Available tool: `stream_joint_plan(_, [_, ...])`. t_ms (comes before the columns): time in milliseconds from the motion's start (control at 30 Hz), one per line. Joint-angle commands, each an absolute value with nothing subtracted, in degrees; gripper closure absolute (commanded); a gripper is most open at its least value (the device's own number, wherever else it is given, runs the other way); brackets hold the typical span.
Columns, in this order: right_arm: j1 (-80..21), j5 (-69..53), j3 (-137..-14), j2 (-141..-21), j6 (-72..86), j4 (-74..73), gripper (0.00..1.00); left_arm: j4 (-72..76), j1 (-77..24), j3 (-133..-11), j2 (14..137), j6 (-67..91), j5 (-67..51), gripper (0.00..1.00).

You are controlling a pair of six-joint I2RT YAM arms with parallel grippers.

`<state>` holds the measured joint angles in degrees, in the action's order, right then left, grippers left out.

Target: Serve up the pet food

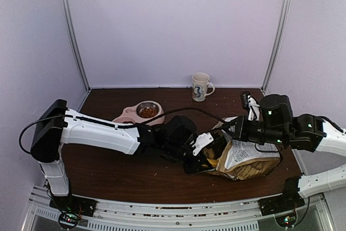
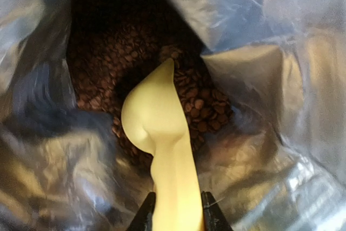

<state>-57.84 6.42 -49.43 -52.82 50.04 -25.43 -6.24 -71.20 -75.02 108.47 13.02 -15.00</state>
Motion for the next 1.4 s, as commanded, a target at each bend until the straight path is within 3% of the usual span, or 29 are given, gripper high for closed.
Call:
stream_joint_plan(0, [-56.93, 12.13, -50.3, -49.79, 51.37, -20.49, 1.0, -6.8, -71.19, -69.99, 104.97, 24.13, -35.17, 1.0])
stream_joint_plan(533, [-56.65, 12.87, -50.35, -49.27, 51.5, -21.24, 1.0, 19.52, -61.92, -56.9, 94.69, 64.2, -37.73, 1.0])
stream_joint_plan(933, [-56.39, 13.78, -50.13, -48.58, 51.42, -21.89, 1.0, 24.89, -57.61, -50.72, 85.98, 70.71, -30.76, 1.0])
stream_joint_plan(1367, [-56.26, 14.47, -50.15, -47.75, 51.91, -22.1, 1.0, 31.33, -56.55, -45.28, 81.5, 76.06, -30.57, 1.0])
